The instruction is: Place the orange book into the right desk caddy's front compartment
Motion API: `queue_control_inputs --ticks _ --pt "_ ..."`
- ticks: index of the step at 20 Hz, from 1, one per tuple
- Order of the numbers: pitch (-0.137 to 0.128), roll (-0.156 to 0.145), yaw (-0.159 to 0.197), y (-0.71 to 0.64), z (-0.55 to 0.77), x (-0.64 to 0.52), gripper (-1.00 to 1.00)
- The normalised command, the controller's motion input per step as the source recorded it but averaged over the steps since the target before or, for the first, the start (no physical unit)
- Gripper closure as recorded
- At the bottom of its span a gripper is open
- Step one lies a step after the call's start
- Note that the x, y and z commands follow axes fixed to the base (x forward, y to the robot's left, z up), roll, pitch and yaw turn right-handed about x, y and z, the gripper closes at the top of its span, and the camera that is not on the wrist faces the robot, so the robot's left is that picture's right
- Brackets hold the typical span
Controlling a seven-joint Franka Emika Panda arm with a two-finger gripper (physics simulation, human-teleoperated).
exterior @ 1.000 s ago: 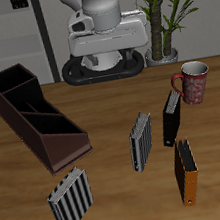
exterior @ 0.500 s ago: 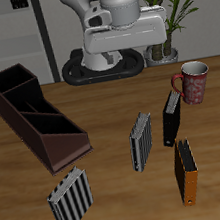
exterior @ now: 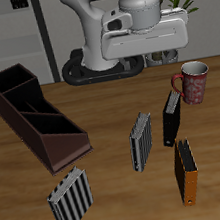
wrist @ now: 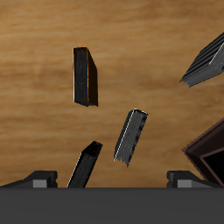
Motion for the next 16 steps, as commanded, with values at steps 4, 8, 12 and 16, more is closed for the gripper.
queue_control_inputs --ticks 4,8,12,16 --pt "-0.013 -0.005 0.023 0.18 -0.04 0.47 -1.00" --pt "-0.008 -0.007 0.011 0.04 -0.05 0.51 -1.00" --pt "0.010 -0.018 -0.014 -0.11 -0.08 0.43 -1.00" --pt "0.021 -0.034 -0.021 -0.15 -0.18 0.57 -1.00"
